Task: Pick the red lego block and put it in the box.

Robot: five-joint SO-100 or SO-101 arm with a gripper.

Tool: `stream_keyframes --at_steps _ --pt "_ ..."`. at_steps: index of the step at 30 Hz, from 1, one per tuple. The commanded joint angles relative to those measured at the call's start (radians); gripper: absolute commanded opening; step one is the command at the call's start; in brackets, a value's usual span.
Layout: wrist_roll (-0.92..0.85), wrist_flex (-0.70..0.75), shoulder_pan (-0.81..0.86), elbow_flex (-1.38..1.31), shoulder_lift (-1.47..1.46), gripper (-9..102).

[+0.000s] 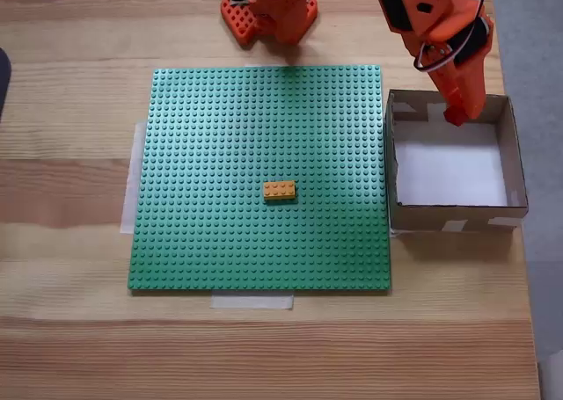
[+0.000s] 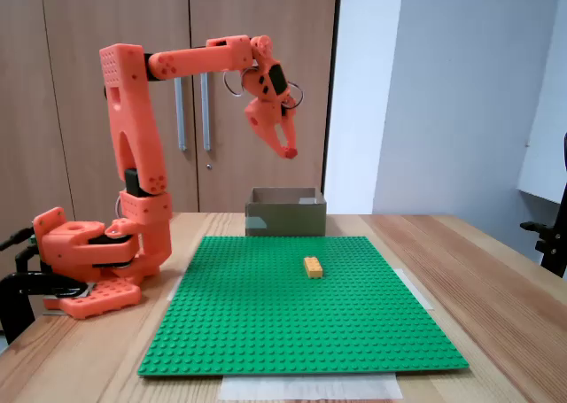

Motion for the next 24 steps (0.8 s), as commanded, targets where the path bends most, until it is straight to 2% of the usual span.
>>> stream_keyframes --at_steps 1,15,24 --pt "0.009 -0.008 0.015 -0.009 -0.009 -1" --pt "0.029 -0.008 0.064 -0.137 -0.213 -1" --pt "-0.006 -0.078 0.124 -0.167 -0.319 -1"
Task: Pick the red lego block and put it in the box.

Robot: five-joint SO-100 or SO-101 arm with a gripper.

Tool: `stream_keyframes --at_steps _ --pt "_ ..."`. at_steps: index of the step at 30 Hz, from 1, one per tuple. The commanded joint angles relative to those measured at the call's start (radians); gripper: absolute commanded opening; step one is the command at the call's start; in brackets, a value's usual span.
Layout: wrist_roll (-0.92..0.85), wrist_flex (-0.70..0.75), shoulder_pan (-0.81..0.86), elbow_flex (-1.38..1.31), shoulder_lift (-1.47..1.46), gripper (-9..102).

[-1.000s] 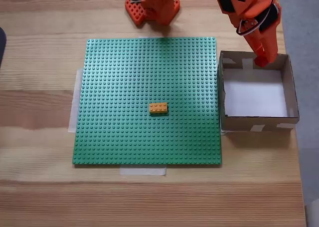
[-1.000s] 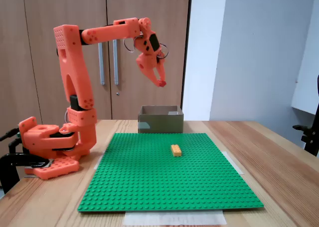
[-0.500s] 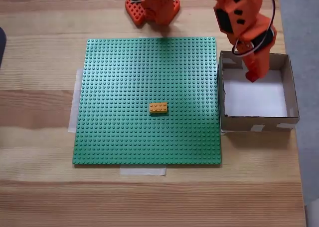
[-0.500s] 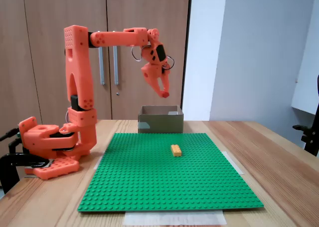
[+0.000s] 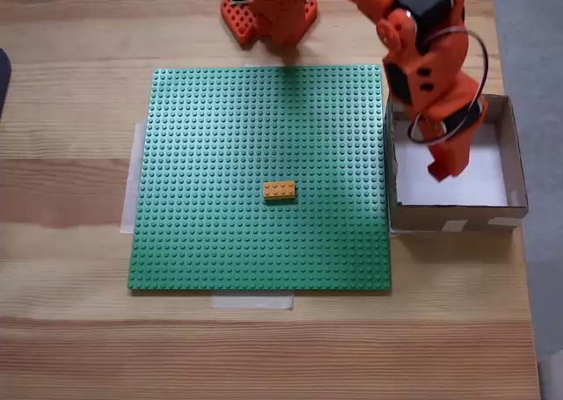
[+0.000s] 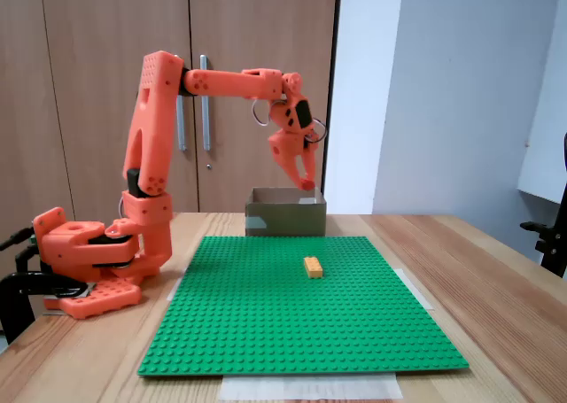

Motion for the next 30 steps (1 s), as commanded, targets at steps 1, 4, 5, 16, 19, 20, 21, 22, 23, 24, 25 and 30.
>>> stream_keyframes --at_steps 1,4,5,16,19,20,21,22,23,24,25,30 --pt "-0.011 -0.018 0.021 -0.055 -0.012 -1" --pt "-0.018 -0.012 0.029 -0.081 -0.046 -1" --pt "-0.02 -0.012 0.034 -0.091 -0.057 -1" --pt "-0.074 -0.094 0.063 -0.118 -0.101 -1" --pt "-0.087 -0.121 0.067 -0.109 -0.103 -1" --pt "-0.092 -0.127 0.071 -0.107 -0.103 -1" --pt "-0.097 -0.132 0.072 -0.107 -0.103 -1" --pt "-0.1 -0.137 0.074 -0.107 -0.103 -1" --pt "-0.103 -0.141 0.075 -0.107 -0.103 -1" --pt "-0.104 -0.146 0.078 -0.107 -0.103 -1" --pt "-0.109 -0.149 0.08 -0.107 -0.103 -1" --pt "-0.118 -0.152 0.086 -0.114 -0.103 -1"
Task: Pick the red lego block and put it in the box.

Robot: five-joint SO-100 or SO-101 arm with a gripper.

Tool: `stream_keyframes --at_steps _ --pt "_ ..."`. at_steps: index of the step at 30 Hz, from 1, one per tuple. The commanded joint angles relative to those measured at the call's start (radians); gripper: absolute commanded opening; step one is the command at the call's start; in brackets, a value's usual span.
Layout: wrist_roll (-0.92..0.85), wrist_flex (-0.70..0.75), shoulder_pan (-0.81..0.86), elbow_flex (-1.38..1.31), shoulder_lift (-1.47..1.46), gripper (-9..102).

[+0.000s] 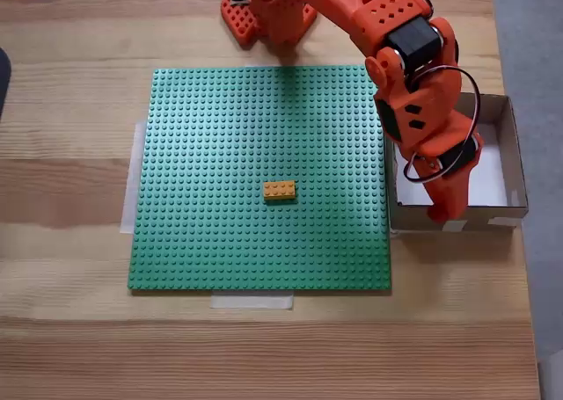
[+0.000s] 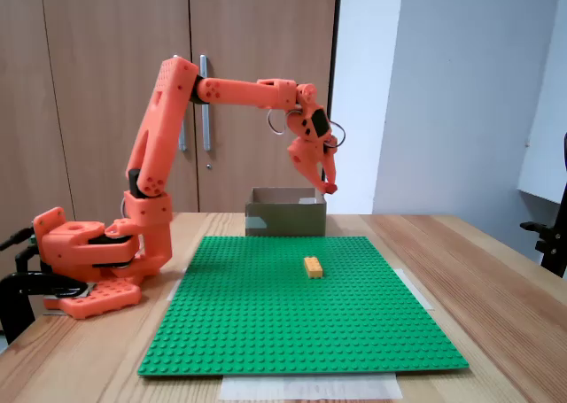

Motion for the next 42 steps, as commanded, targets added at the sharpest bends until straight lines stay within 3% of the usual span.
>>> stream_keyframes --at_steps 1,26,42 --pt "-0.008 -0.002 0.012 -0.043 0.009 -1" --pt "-0.009 0.084 0.002 -0.097 0.025 -1" --pt "0.077 0.221 -0.195 -0.034 0.149 -1"
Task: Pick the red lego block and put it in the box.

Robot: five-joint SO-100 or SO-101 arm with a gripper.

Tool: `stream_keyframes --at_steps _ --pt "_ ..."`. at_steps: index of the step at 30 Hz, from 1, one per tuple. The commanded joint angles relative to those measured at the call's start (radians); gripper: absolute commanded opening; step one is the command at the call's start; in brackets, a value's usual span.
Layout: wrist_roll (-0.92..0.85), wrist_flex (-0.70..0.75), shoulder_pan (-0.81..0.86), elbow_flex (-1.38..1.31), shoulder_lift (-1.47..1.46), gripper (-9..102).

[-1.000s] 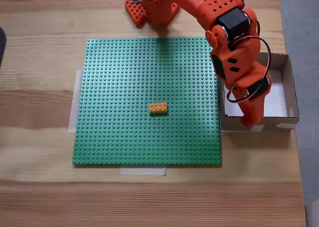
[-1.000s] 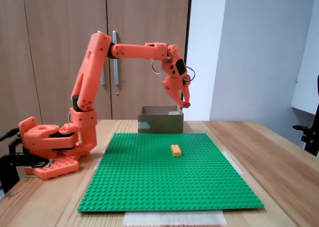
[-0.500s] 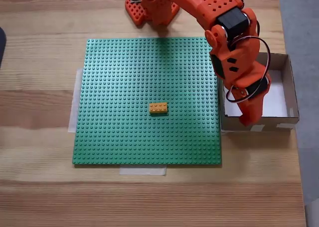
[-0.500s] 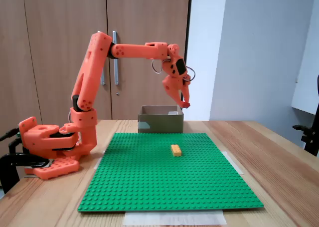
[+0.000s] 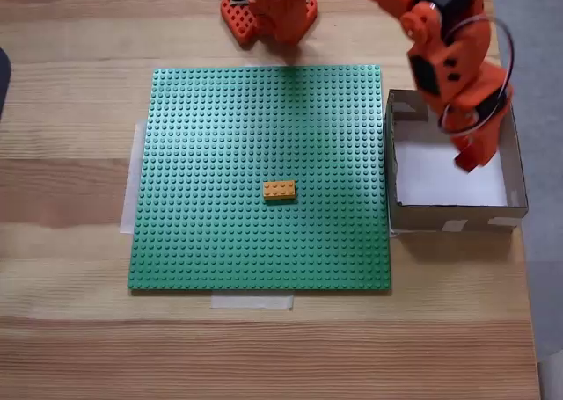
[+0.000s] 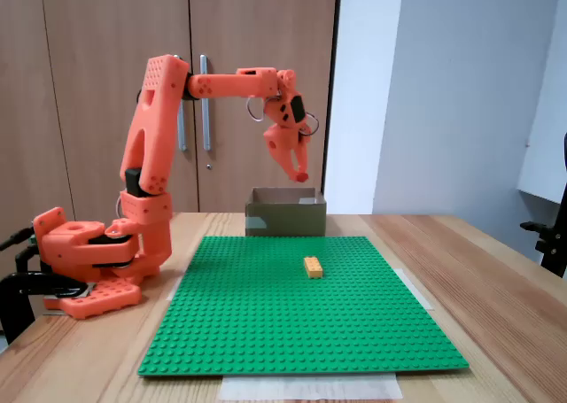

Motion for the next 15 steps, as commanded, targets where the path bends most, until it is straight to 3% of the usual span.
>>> stream_keyframes --at_steps 1,15 --pt "0.034 0.021 -0.032 0.034 0.089 -1" --pt "-0.005 -0.109 -0.008 0.345 0.238 -1"
